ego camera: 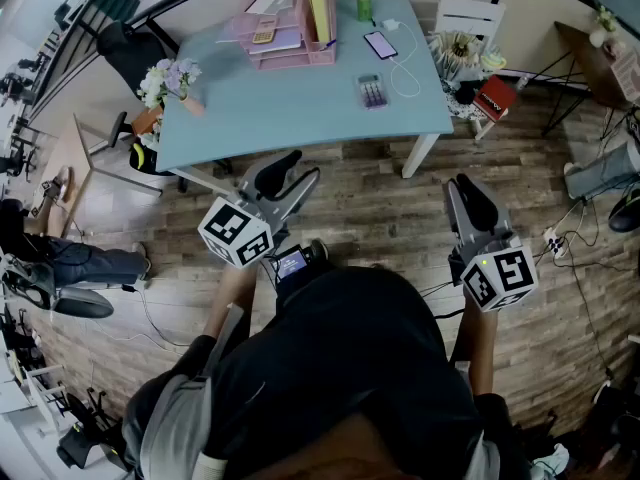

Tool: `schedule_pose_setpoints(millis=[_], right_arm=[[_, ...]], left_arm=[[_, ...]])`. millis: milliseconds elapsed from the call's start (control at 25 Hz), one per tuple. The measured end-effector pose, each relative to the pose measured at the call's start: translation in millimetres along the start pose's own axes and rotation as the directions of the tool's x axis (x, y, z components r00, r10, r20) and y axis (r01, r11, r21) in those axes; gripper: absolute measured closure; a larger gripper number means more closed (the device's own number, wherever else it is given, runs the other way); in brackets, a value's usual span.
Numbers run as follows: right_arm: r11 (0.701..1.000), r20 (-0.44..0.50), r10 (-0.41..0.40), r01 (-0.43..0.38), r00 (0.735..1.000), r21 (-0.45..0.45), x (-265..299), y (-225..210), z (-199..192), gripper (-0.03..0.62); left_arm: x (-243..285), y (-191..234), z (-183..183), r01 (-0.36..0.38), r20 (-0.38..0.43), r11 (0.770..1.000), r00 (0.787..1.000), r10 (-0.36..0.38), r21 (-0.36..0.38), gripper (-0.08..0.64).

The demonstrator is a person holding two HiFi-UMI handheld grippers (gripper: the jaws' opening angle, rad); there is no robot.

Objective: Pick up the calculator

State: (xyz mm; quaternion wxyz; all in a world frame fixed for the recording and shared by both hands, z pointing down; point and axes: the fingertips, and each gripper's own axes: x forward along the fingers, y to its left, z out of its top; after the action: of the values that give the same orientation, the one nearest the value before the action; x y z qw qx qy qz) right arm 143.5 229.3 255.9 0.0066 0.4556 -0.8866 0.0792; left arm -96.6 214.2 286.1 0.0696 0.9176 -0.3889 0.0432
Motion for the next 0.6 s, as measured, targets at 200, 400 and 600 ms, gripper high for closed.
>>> schedule_pose_setpoints(millis=[200,400,600], right_arm=[[1.0,-0.015,-0.007,0.007,1.0,-0.005,21,11,1,0.546],[1.0,-0.017,-0.021,0.021,1.0,-0.01,44,26,1,0.546],[0.999,-0.033,-0.034,0.033,0.999,-0.016,74,48,6,0.546]], left_arm=[[-8,23,-6,0.004,0.001,1.0,1.0,-0.004,-0.017,0.344],[-18,52,-3,0.014,0.009,1.0,1.0,-0.014,-0.019,0.345],[-29,86,0,0.027,0.013,0.999,1.0,-0.027,-0.031,0.344]])
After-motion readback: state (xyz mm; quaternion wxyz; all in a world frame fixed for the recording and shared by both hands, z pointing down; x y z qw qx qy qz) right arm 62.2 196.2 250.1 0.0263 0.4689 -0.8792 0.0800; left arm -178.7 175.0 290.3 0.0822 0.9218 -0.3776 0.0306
